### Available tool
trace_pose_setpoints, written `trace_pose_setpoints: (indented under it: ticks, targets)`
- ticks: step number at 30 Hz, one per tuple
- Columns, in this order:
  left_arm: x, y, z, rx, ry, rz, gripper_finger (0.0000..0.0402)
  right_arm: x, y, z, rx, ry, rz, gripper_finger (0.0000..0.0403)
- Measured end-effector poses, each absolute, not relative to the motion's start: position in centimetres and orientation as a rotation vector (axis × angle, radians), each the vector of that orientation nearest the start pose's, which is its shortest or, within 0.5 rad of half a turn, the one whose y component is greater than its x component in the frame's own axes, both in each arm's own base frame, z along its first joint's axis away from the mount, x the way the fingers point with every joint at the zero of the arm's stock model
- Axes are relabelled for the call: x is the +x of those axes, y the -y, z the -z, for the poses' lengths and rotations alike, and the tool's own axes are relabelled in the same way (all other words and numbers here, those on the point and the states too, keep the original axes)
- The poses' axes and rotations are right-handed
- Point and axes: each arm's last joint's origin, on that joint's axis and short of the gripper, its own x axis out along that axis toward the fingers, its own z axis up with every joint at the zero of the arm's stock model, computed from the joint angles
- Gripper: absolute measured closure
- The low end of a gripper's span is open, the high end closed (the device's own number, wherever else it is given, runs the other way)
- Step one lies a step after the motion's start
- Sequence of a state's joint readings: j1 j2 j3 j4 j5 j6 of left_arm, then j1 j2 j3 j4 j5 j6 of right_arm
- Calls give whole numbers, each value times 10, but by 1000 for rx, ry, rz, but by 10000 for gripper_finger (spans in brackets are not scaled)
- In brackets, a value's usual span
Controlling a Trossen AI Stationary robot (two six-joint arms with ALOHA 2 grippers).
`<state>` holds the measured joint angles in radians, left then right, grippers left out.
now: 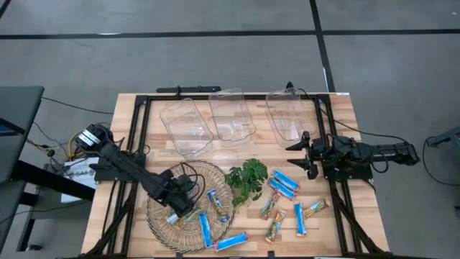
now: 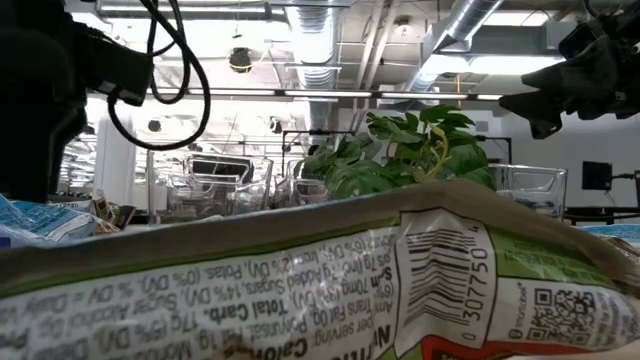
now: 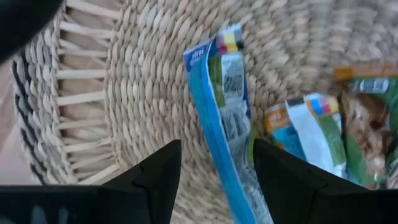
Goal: Pick and place Granola Bars by type
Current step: Put the blue granola bar into the left transparent bin
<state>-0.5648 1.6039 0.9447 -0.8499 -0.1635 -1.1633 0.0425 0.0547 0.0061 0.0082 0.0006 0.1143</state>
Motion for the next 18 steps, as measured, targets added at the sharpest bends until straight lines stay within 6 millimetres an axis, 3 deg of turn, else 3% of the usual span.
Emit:
trace_pose_setpoints:
  ticks: [18]
  targets:
    - [237,128,-156,-387,-1405,-506,220,101,-4,-162,113,-43,-39,178]
